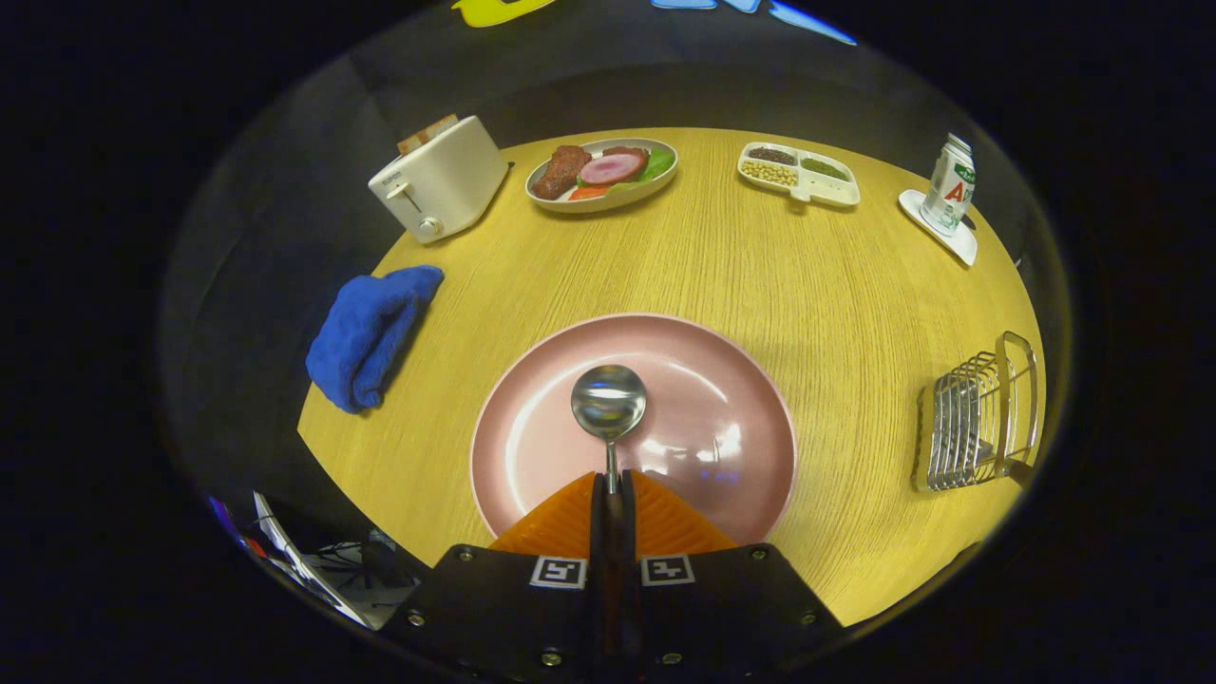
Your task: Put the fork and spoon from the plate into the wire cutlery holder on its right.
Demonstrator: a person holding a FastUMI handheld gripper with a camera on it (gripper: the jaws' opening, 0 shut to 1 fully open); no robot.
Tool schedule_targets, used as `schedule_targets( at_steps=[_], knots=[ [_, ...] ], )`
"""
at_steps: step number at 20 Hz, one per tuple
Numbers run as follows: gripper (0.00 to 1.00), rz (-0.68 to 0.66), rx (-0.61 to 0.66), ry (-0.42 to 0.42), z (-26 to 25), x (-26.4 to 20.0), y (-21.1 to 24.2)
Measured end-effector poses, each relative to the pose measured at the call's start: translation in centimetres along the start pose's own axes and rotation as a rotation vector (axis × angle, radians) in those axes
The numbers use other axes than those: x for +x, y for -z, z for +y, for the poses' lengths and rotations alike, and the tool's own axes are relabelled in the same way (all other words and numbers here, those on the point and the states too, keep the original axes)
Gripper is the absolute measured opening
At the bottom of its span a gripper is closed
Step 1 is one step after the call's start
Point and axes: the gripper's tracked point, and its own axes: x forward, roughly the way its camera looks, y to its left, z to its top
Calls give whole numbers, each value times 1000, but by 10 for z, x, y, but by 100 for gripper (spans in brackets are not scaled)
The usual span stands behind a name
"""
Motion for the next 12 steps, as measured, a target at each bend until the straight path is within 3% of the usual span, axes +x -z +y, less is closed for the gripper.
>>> schedule_targets(
  at_steps=[7,12],
  knots=[
    [7,-124,158,-64,-9,-48,-46],
    [7,-232,278,-73,-42,-94,-77]
  ],
)
